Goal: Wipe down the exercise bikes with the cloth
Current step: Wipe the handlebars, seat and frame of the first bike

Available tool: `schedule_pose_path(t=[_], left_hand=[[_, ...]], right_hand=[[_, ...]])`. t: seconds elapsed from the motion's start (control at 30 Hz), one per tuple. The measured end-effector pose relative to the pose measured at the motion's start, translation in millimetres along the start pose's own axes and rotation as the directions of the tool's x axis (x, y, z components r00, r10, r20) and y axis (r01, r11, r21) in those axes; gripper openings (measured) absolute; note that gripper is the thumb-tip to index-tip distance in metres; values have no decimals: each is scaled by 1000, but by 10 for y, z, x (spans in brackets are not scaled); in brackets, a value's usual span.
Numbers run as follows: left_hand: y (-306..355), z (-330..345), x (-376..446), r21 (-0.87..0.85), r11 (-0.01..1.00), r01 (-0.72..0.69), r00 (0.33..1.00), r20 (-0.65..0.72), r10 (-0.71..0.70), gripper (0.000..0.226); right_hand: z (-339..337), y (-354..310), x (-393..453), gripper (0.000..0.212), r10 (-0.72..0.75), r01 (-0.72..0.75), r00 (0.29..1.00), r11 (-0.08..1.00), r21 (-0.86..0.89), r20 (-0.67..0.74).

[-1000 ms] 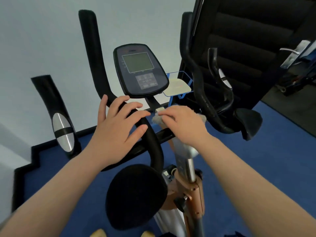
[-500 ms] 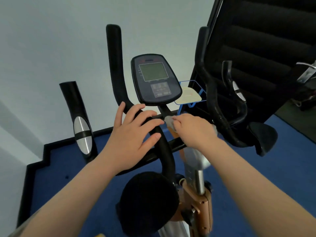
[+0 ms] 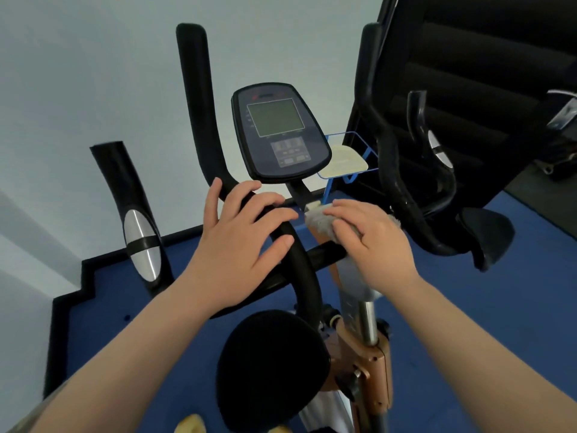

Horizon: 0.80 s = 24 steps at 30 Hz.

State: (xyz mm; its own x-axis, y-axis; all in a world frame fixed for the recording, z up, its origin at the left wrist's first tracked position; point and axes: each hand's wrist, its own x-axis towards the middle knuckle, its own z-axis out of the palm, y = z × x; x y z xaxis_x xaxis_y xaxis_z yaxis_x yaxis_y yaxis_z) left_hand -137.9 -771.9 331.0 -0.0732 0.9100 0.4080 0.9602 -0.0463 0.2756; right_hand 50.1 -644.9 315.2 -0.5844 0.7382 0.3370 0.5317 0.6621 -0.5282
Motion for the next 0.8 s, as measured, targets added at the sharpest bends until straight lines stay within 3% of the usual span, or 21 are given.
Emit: schedule_pose_path(t=[0.13,0.23,0.3,0.37,0.43,0.57,0.63,0.7,0.8], left_hand=[[6,9,-1,14,1000,-3,1000,-4,3,40],[5,22,-4,19,1000,-3,1000,-10,3,39],[2,29,2,28,1000,-1,1000,-4,1,39],[2,28,8,37,999,-3,1000,1,2,40],[7,21,2,39,999,-4,1000,1,4,41],[16,5,-5,30,1000,1,1000,-6,-1,41],[6,15,2,31,1000,-5,1000,-15,6,41],[-6,25,6,37,999,-12,1000,-16,13,41],[-7,27,-6,45,999,-7,1000,-12,8,41]], right_hand=[[199,-103,-360,36,88,-91,959,996,3,-268],[370,-121,-823,44,16,-42,946,997,-71,-324],[280,-55,-710,42,39,-41,960,999,-2,-278],[142,-65,-384,37,147,-131,971,987,93,-190],[92,-112,-236,33,171,-158,969,984,88,-177],[149,-171,-643,36,14,-27,978,998,-60,-209],[51,-104,-582,35,-14,9,988,1000,-30,-153],[-13,-91,-243,30,56,-55,997,998,25,-60],[20,-163,313,33,210,-187,956,974,-125,206]])
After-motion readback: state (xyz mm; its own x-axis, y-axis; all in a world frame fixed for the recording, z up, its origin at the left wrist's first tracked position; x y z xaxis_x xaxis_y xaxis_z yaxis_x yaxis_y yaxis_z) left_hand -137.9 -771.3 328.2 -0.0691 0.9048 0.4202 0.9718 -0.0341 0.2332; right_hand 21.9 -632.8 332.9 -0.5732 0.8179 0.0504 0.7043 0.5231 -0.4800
